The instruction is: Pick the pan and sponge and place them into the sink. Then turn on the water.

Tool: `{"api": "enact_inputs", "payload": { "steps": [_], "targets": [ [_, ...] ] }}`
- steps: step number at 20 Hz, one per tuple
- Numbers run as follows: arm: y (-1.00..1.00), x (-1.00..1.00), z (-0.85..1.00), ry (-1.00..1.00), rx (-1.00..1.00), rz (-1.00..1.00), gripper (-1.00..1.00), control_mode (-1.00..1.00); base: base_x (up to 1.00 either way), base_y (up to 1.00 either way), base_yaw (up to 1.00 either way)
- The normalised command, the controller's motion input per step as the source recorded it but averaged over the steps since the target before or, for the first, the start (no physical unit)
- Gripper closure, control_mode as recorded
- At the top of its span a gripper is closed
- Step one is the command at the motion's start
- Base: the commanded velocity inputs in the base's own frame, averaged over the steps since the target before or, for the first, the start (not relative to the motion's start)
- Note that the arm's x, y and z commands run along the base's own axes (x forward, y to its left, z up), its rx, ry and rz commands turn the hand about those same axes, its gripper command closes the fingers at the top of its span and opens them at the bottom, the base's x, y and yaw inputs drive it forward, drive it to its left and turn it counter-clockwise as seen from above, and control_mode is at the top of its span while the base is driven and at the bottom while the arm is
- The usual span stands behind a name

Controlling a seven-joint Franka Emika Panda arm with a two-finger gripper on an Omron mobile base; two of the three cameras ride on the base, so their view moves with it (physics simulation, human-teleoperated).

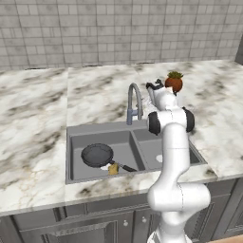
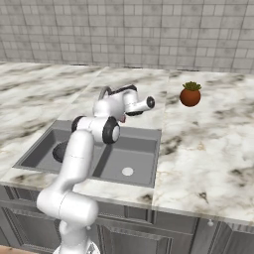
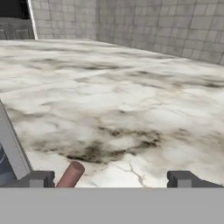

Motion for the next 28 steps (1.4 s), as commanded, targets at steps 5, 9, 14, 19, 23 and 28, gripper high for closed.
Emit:
{"api": "enact_inputs", "payload": {
  "steps": [5, 9, 14, 19, 23, 28],
  "targets": [
    [-0.7, 0.28, -0.59, -0.08, -0.16, -0.11, -1.0, -1.0, 0.0, 0.0, 0.0],
    [-0.78, 0.11, -0.7, -0.11, -0.2, -0.17, -1.0, -1.0, 0.0, 0.0, 0.0],
    [-0.61, 0.03, -0.76, -0.13, -0.23, -0.21, -1.0, -1.0, 0.0, 0.0, 0.0],
    [-0.48, 0.02, -0.67, -0.12, -0.19, -0.24, -1.0, -1.0, 0.0, 0.0, 0.0],
    [-0.37, 0.16, -0.27, -0.03, -0.05, -0.17, -1.0, -1.0, 0.0, 0.0, 0.0],
    [-0.01, 0.02, 0.0, 0.0, 0.0, -0.03, -1.0, -1.0, 0.0, 0.0, 0.0]
  ]
}}
